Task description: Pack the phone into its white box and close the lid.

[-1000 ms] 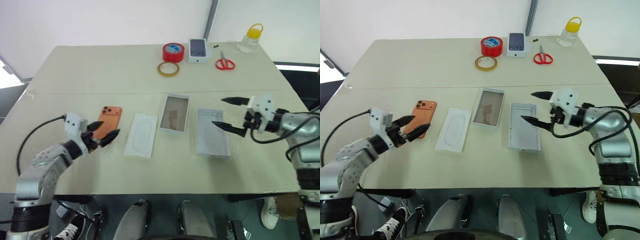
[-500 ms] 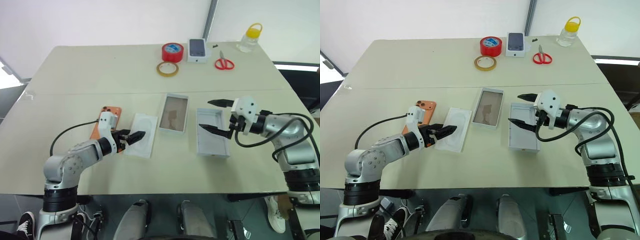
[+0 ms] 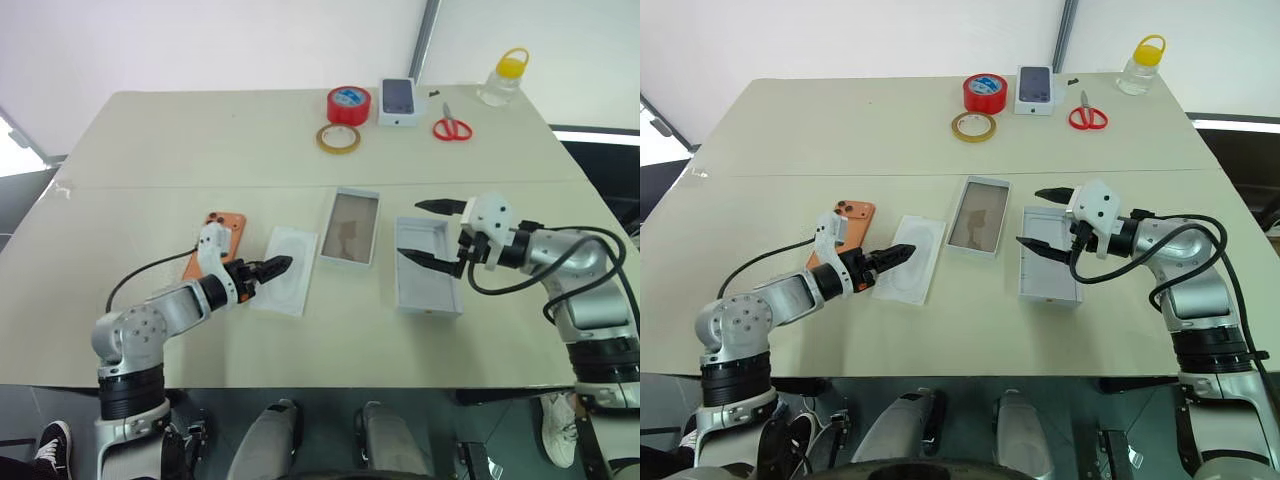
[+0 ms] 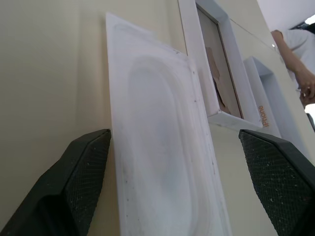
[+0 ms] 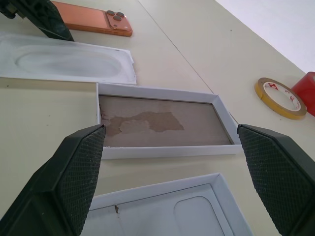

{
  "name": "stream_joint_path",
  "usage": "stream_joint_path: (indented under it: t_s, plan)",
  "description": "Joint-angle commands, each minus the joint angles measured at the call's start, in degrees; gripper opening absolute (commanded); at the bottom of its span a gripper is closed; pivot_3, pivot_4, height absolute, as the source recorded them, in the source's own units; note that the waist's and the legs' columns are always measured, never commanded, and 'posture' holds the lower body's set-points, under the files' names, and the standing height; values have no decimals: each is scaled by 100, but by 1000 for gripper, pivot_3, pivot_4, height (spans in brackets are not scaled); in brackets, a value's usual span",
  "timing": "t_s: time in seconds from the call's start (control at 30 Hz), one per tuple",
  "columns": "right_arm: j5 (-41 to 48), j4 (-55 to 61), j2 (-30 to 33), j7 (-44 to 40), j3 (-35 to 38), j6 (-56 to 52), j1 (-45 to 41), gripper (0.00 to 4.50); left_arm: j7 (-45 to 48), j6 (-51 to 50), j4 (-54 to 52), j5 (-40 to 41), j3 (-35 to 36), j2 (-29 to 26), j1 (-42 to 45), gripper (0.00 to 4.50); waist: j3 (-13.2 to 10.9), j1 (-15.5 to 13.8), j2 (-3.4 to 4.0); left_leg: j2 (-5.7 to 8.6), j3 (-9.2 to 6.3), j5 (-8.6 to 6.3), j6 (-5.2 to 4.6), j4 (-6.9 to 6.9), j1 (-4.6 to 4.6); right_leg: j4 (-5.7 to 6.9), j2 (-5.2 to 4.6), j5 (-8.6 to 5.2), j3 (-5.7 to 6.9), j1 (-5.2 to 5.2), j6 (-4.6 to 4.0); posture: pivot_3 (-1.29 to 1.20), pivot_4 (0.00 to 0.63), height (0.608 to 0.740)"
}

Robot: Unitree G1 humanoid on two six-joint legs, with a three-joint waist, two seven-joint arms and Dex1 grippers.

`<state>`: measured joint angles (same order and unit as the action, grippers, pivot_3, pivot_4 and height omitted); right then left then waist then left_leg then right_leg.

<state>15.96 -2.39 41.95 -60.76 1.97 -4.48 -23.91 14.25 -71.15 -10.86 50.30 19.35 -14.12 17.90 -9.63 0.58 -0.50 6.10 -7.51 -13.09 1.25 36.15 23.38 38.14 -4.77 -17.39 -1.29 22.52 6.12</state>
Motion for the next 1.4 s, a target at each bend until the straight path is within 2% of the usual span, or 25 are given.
stream_joint_path:
  t_s: [0.03, 0.1, 0.43, 0.5, 0.57, 0.6, 0.77, 1.0, 1.13, 1.3, 1.37, 1.4]
  plan:
    - [21, 186, -38, 14, 5, 95, -163, 4500, -153, -287, 8, 150, -9, 113, -148, 2678, 0, 0, 0, 0, 0, 0, 0, 0, 0, 0, 0, 0, 0, 0, 0, 0, 150, 740]
    - [19, 195, -58, 20, -23, 97, -179, 4500, -220, -330, -22, 124, -11, 139, -192, 1612, 0, 1, 0, 0, 0, 0, 0, 0, 0, 0, 0, 0, 0, 0, 0, 0, 150, 740]
    - [5, 131, -103, 25, -102, 153, -249, 4500, -289, -319, 61, 99, 27, 54, -255, 1612, 1, 9, 0, -1, 0, 0, 1, -1, -1, 0, 1, 0, -1, 0, 0, 0, 150, 740]
    - [-20, 159, -124, 38, -140, 168, -244, 4500, -340, -308, 85, 105, 51, 114, -238, 1051, 1, 8, 0, -1, 0, 0, 0, -1, -1, 0, 1, 0, -1, 0, 0, 0, 150, 740]
    - [-48, 218, -166, 61, -203, 164, -226, 4500, -387, -325, 86, 121, 55, 140, -227, 239, 1, 5, -1, -1, 0, 0, 0, -1, -1, 0, 1, 0, -1, 1, 0, 0, 150, 740]
    - [-56, 239, -185, 68, -227, 158, -220, 4500, -404, -332, 80, 115, 41, 130, -226, 48, 1, 3, -1, -1, 0, 0, 0, -1, -1, 0, 1, 0, -1, 1, 0, 0, 150, 740]
    - [-212, 318, -313, 74, -538, 60, -152, 4500, -384, -236, 78, 149, 57, 150, -194, 48, 1, 4, -1, -1, 0, 1, 2, -2, -1, 0, 1, 0, -1, 1, 0, 0, 150, 740]
    - [-614, 274, -877, 301, -1202, -255, -456, 4500, -468, -84, 70, 182, 375, -104, 153, 48, 1, 11, -3, -2, -2, 6, 10, -3, 0, 2, 4, 0, -1, 5, 0, 0, 150, 740]
    - [-956, -5, -1193, 537, -1539, -464, -715, 4500, -619, -150, 149, 409, 791, -222, 436, 48, -1, 21, -5, -2, -2, 9, 16, -3, 3, 2, 4, 0, -1, 9, 0, 0, 150, 740]
    - [-1418, -762, -1428, 695, -1856, -575, -1107, 4500, -709, -173, -23, 570, 933, -264, 516, 48, 0, 18, -6, -1, -2, 13, 22, -3, 3, 2, 4, 0, -1, 10, -1, 0, 150, 740]
    - [-1369, -924, -1464, 489, -1927, -737, -1204, 4500, -732, -118, -84, 561, 904, -270, 459, 48, 0, 12, -7, 1, -2, 13, 22, -4, 3, 2, 3, 0, -1, 10, -1, 0, 150, 740]
    - [-1412, -1022, -1477, 460, -1972, -749, -1254, 3942, -716, -67, -130, 530, 867, -284, 422, 0, 0, 14, -7, 0, -2, 13, 22, -4, 3, 2, 3, 0, -1, 10, 0, 0, 150, 740]
